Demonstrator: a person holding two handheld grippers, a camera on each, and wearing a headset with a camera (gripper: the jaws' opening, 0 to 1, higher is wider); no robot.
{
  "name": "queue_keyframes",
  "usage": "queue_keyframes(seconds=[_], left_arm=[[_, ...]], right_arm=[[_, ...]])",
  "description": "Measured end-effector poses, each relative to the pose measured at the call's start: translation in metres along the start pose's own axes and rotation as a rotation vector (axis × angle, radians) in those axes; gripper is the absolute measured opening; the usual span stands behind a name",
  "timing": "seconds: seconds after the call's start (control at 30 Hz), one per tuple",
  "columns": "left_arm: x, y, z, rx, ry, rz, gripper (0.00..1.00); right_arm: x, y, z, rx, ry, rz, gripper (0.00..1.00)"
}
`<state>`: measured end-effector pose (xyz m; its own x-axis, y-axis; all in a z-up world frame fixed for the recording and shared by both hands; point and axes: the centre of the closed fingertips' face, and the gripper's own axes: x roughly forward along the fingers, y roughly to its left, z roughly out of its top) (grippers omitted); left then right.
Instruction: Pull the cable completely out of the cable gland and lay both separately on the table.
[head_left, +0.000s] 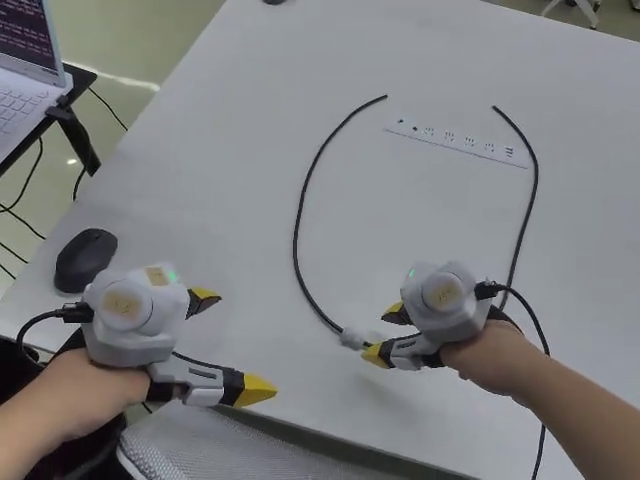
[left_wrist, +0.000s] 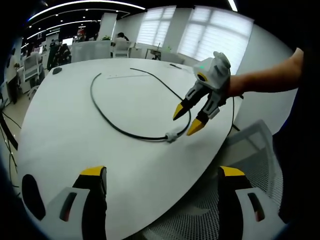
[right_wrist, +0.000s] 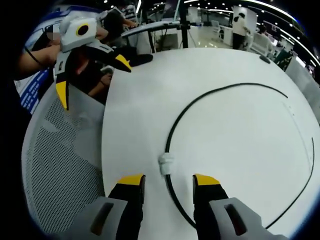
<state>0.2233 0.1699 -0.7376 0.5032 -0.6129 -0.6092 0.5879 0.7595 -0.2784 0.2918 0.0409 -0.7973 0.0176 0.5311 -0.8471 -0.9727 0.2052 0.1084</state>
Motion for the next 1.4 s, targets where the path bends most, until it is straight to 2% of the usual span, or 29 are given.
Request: queue_keyframes(seconds=[0.1, 0.17, 0.5, 0.8, 0.9, 1.2, 1.4], left_arm=[[0.0, 0.001, 0.001, -0.008, -0.006, 0.006, 0.92], [0.001, -0.001, 0.0, -0.024, 0.0, -0.009, 0.89], [0.003, 0.002, 0.0, -0.021, 0.001, -0.001, 0.89], [0.003, 0.004, 0.0, -0.026, 0.006, -0.003, 0.87], [0.004, 0.002, -0.001, -0.036, 0.017, -0.02, 0.83], [0.007, 0.002, 0.003, -0.004, 0.021, -0.031, 0.8], [0.007, -0.006, 0.006, 0.022, 0.001, -0.07, 0.77]], right_arm=[[0.004, 0.001, 0.0, -0.003, 0.011, 0.014, 0.32], [0.008, 0.001, -0.001, -0.006, 0.017, 0.02, 0.31], [0.024, -0.001, -0.006, 0.001, 0.05, 0.05, 0.22], [0.028, -0.001, -0.005, 0.009, 0.05, 0.079, 0.13], [0.029, 0.0, -0.004, 0.01, 0.046, 0.084, 0.12], [0.031, 0.003, -0.003, 0.011, 0.048, 0.087, 0.08], [0.025, 0.006, -0.002, 0.004, 0.046, 0.077, 0.07]])
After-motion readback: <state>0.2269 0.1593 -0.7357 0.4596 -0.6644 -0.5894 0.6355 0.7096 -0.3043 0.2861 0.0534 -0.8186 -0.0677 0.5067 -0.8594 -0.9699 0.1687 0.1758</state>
